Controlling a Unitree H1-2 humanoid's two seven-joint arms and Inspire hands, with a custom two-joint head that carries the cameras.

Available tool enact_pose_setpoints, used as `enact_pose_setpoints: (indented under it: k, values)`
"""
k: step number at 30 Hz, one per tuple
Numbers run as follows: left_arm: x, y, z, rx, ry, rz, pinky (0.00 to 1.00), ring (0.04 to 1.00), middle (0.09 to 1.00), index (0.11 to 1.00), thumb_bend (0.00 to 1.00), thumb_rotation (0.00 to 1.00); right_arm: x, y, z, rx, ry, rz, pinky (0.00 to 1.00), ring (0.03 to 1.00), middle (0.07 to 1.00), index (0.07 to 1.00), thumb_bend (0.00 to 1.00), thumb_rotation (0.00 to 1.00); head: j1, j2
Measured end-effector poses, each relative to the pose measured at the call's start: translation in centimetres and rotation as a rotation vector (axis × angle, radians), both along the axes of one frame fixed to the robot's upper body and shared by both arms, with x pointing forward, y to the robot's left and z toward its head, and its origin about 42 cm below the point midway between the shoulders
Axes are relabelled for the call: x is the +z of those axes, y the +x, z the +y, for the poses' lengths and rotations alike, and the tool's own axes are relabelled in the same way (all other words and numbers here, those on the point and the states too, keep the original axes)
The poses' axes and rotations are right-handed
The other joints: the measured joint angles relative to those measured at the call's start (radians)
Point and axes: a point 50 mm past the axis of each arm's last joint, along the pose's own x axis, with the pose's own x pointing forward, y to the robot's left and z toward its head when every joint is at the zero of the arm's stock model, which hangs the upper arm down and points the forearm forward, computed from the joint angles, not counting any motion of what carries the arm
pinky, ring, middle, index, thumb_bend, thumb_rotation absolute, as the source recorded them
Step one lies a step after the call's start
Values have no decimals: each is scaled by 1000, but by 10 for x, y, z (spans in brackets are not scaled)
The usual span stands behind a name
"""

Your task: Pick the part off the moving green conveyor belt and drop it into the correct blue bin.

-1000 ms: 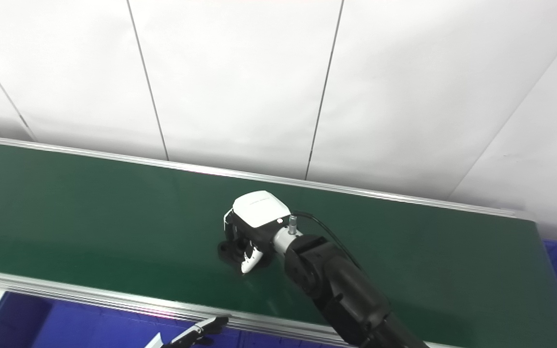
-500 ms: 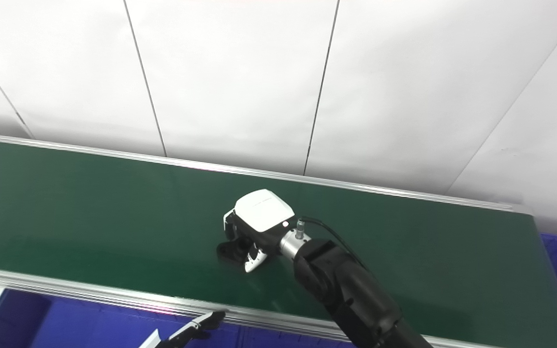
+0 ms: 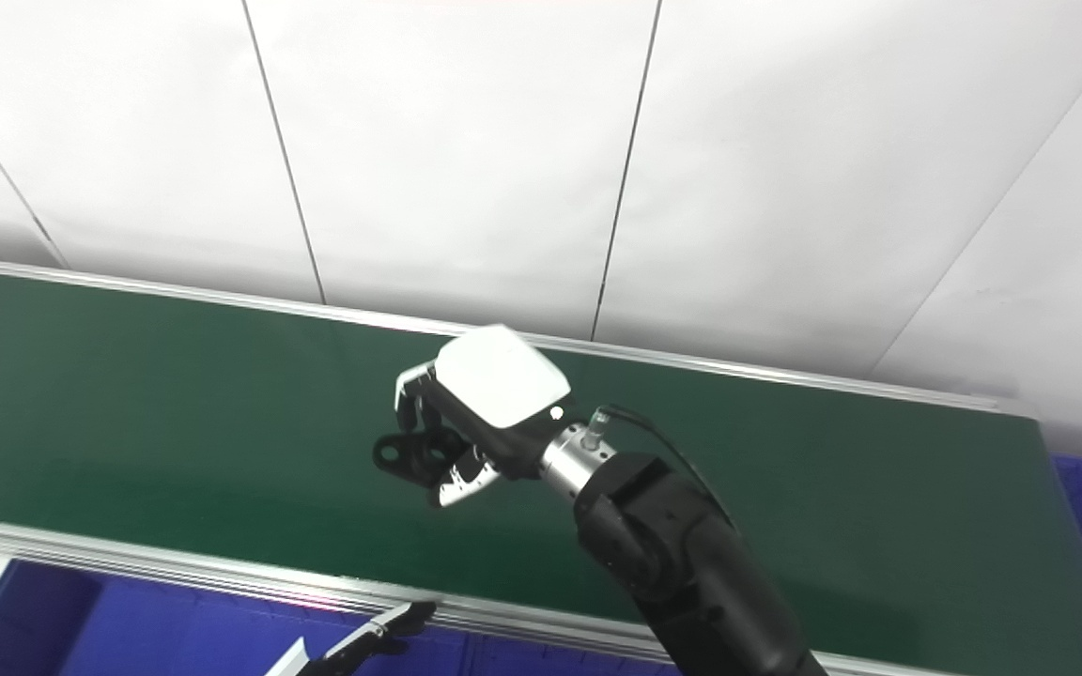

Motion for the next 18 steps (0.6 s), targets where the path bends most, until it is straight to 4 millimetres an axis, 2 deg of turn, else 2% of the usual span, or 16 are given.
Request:
enact_pose_setpoints:
  k: [4,7,10,13,15,18]
  values:
    - [0,0,1,2,1,-1,828,887,925,908,837,624,22,-11,-13,-38,33,-1,248,341,464,543,508,0,-5,8]
    - [2,0,1,2,-1,-6,825,883,921,905,839,619,30,-20,-26,-67,70,5,235,345,473,532,508,0,-2,18]
    - [3,1,1,3,-2,-10,820,880,920,904,833,615,28,-33,-43,-104,102,38,207,373,499,491,515,0,-3,23]
    - [5,0,2,0,-2,-15,825,884,920,905,831,618,21,-46,-56,-114,108,88,213,375,507,486,515,0,0,32]
    - [10,0,2,-3,-9,-28,830,884,918,902,830,612,19,-55,-65,-119,120,111,226,347,478,528,508,0,-3,44]
    - [14,-2,2,-1,-18,-30,836,887,914,898,827,601,13,-76,-80,-135,170,159,212,386,501,490,515,0,-8,54]
